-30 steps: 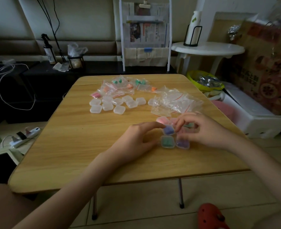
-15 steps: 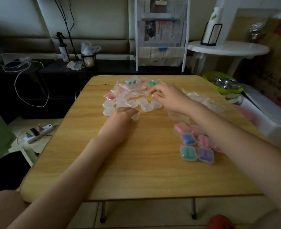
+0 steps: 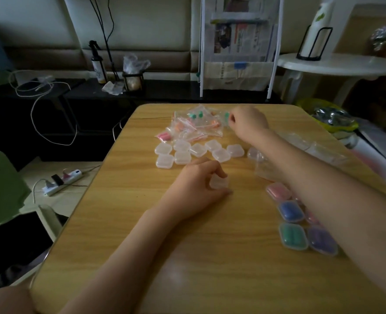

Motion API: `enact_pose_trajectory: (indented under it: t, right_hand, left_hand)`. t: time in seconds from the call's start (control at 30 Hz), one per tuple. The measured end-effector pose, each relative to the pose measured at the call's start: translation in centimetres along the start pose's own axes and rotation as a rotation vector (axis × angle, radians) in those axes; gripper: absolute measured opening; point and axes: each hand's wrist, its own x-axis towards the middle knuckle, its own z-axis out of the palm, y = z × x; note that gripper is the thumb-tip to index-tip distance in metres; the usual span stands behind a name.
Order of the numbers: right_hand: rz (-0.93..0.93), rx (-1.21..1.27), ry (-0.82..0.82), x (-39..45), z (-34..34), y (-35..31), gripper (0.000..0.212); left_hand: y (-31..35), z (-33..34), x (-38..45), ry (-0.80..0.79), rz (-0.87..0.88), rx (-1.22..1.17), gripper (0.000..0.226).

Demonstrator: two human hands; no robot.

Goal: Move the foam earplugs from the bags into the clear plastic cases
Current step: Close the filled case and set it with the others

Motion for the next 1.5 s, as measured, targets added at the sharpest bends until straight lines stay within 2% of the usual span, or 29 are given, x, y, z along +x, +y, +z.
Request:
enact_pose_trajectory:
  t: [0.07, 0.17, 0.23, 0.3, 0.37, 0.43, 0.57, 0.67, 0.73, 0.8, 0.93, 1.0, 1.1, 1.23, 1.5]
  right_hand:
    - [-0.001, 0.193, 0.165, -0.5, -1.6, -0.1, 0.015]
    - [0.047, 0.537, 0.329, -1.8, -4.5, -0.5, 0.009]
    - [0.088, 0.802, 0.346, -3.5, -5.9, -0.5, 0.008]
    - [0.084, 0.932, 0.335, -5.9, -7.0, -0.3, 0.007]
    - [0.004, 0.919, 0.368, -8.8, -7.9, -0.2, 0.008]
    - [-0.135, 0.855, 0.414, -11.8, -8.9, -0.4, 0.007]
    - [-0.556, 0.467, 0.394, -16.3, -9.4, -0.4, 0.010]
    - [-0.829, 0.258, 0.368, -17.5, -8.8, 0.5, 0.017]
    - [-0.890, 0.193, 0.367, -17.9, -8.4, 0.7, 0.019]
    - [-0.846, 0.224, 0.326, -18.2, -8.2, 0.5, 0.013]
    - [-0.501, 0.592, 0.144, -19.0, -9.4, -0.8, 0.020]
    - [-0.387, 0.707, 0.101, -19.3, -9.8, -1.5, 0.017]
    - [-0.280, 0.701, 0.026, -19.5, -9.9, -2.4, 0.027]
    - [-0.180, 0.804, -0.054, -19.5, -10.0, -2.8, 0.031]
    - [0.064, 1.374, -0.215, -19.0, -9.9, -2.4, 0.012]
  left_hand:
    - [0.2, -0.3, 0.0, -0.031, -0.027, -0.048, 0.027]
    - [0.7, -0.3, -0.2, -0.122, -0.057, -0.099, 0.028]
    - [0.9, -0.3, -0.4, -0.129, -0.060, -0.099, 0.029]
    - [1.5, -0.4, -0.7, -0.024, -0.053, -0.122, 0.037]
    - [2.6, -0.7, -1.2, 0.142, -0.071, -0.291, 0.047]
    - [4.0, -1.1, -1.5, 0.221, -0.137, -0.533, 0.051]
    - [6.4, -1.2, -1.7, 0.057, -0.398, -1.050, 0.050]
    - [6.9, -1.4, -2.3, 0.052, -0.499, -1.152, 0.026]
    - [6.5, -1.6, -2.6, 0.075, -0.538, -1.192, 0.016]
    - [6.2, -1.8, -2.7, 0.074, -0.559, -1.220, 0.015]
    - [5.9, -1.6, -2.8, 0.087, -0.555, -1.207, 0.012]
    - [6.0, -1.3, -2.8, 0.111, -0.550, -1.163, 0.007]
    - [6.2, -0.8, -2.9, 0.122, -0.568, -1.117, 0.022]
    - [6.5, -0.7, -3.0, 0.110, -0.546, -1.075, 0.018]
    - [6.9, -1.8, -3.0, 0.127, -0.345, -0.920, 0.014]
